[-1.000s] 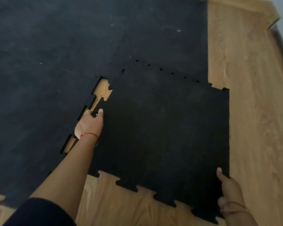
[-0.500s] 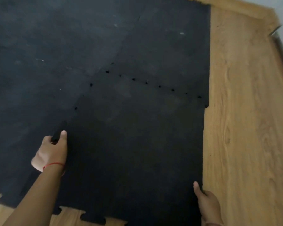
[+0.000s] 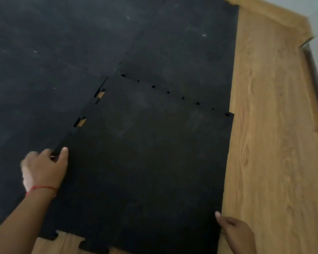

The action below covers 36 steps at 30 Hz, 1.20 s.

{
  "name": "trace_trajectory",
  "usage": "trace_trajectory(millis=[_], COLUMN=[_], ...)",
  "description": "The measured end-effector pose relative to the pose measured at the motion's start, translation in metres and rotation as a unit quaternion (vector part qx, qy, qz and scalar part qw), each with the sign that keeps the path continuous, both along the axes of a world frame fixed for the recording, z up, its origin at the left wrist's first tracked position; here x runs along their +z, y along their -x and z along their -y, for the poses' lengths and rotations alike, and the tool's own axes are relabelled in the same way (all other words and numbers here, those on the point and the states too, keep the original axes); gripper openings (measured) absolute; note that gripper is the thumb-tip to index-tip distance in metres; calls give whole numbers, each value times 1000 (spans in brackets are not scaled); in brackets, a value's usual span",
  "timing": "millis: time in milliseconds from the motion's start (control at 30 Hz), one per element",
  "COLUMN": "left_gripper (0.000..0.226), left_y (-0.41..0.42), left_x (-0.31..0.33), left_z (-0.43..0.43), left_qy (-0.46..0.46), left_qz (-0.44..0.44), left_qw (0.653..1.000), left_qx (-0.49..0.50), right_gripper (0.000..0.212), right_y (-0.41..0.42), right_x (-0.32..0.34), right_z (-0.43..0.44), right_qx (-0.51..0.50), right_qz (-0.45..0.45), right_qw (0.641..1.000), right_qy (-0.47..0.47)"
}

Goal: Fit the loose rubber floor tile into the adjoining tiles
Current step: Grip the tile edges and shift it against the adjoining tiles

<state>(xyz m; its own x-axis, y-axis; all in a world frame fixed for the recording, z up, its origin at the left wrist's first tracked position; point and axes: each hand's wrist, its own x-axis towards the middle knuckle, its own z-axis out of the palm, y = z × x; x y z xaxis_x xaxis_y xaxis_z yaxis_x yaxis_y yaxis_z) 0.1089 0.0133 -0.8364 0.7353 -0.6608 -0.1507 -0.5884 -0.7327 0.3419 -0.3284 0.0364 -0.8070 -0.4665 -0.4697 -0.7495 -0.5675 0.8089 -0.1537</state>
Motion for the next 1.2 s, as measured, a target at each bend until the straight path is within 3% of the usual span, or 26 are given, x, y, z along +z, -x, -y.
trace_trajectory(millis=[100,167,267,367,433,500,600,933,1100,1200], left_gripper=[55,49,61,78,90,97,94,81,87,70], left_y=[0,5,25,49,54,49,37,10,3,-11], left_x=[6,13,19,24,25,24,22,8,10,11], left_z=[14,41,90,126,143,154,164,148,166,175], left_qy=[20,13,-4,-22,-34,-42,-57,-54,-50,-41], left_qz=[50,54,-29,-123,-163,-182,-142,-141,-236,-269], left_qw=[997,992,989,989,985,982,985,987,970,962], left_qx=[-47,-111,-148,-78,-46,-41,-82,-58,-1,-3], right_gripper=[33,57,75,80,78,73,70,85,76,75], right_y=[-2,-5,-4,-1,2,6,9,6,4,1], right_x=[1,-9,-30,-48,-56,-64,-68,-70,-63,-57], right_z=[22,55,116,155,162,162,155,137,137,142], right_qx=[-9,-21,-33,-89,-145,-196,-235,-121,-178,-230], right_qz=[17,35,31,22,64,140,216,126,197,223], right_qw=[984,970,958,946,927,893,844,913,881,862], right_qy=[174,240,283,310,340,381,431,367,392,393])
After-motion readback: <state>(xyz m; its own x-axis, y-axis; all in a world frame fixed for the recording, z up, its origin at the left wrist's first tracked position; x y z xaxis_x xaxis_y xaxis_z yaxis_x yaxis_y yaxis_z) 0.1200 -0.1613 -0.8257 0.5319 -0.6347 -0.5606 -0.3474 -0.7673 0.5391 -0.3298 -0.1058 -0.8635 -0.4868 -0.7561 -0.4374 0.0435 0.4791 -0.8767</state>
